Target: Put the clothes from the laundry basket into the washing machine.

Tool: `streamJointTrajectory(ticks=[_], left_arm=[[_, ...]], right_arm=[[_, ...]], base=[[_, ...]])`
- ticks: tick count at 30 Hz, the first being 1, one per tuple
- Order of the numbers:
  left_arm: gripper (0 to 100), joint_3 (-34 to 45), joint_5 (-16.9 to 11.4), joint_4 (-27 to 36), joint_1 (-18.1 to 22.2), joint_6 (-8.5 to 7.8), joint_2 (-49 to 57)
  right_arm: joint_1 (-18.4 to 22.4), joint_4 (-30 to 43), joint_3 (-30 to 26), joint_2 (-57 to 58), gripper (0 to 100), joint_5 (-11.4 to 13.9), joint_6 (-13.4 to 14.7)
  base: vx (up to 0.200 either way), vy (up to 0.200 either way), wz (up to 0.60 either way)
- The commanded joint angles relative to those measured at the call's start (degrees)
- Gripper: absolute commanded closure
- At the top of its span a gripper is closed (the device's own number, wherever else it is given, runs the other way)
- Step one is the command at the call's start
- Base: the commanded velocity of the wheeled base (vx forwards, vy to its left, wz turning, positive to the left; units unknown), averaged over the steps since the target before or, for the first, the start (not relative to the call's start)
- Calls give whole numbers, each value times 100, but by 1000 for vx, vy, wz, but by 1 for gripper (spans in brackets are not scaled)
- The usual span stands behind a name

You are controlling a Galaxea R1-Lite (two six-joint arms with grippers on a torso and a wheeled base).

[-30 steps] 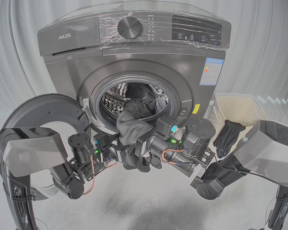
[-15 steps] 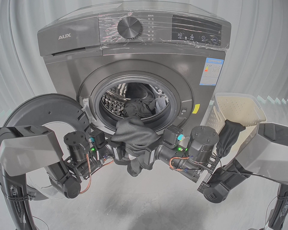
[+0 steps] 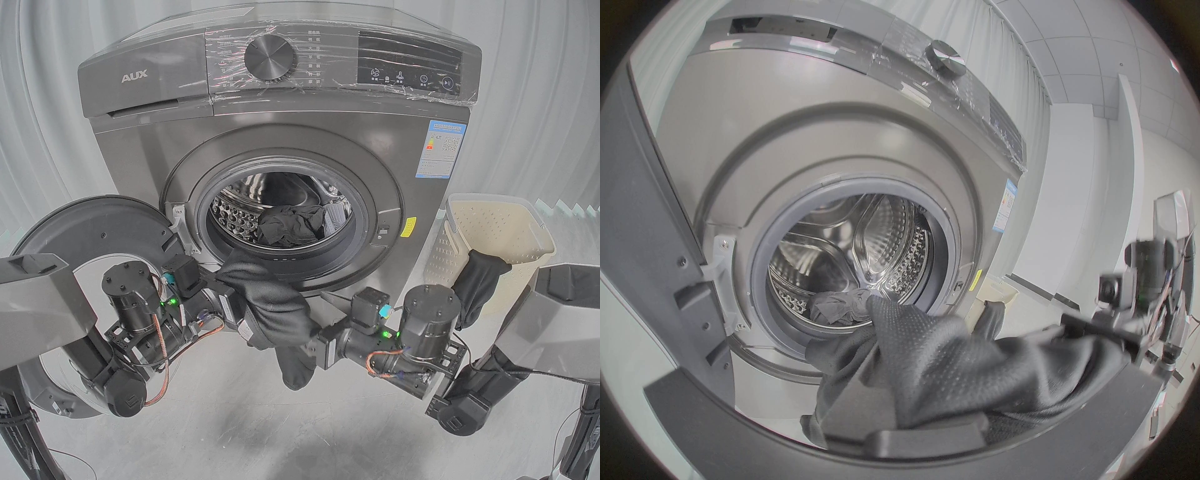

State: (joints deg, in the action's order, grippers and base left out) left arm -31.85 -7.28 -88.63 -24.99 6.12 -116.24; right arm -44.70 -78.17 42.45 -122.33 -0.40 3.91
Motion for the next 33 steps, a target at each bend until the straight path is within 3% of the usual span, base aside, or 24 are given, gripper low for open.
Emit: streamJointTrajectory(ticks=[1, 5, 9, 16, 22, 28, 33], left_arm=[[100, 689, -2, -14, -15, 30, 883], [100, 1067, -116, -6, -138, 82, 1235], [100, 1129, -107, -6, -226, 56, 1261], [100, 1340, -90, -6, -234, 56, 1384], [100, 1542, -63, -6, -287, 74, 1745], [100, 1893, -116, -6, -340, 38, 1824], [100, 1893, -116, -6, -340, 30, 1833]], right_arm=[[-74, -155, -1256, 254, 0, 23, -40], [-100, -691, -2179, 236, 0, 198, -40], [-3, -964, -2513, 271, 0, 286, 31], [533, -1025, -2548, 623, 0, 286, 92], [832, -1034, -2232, 720, 0, 198, 110], [1051, -1034, -2039, 720, 0, -276, 277], [1227, -1025, -2056, 781, 0, -382, 277]], base=[[0, 0, 0], [0, 0, 0], [0, 0, 0], [0, 0, 0], [0, 0, 0], [0, 0, 0], [0, 0, 0]])
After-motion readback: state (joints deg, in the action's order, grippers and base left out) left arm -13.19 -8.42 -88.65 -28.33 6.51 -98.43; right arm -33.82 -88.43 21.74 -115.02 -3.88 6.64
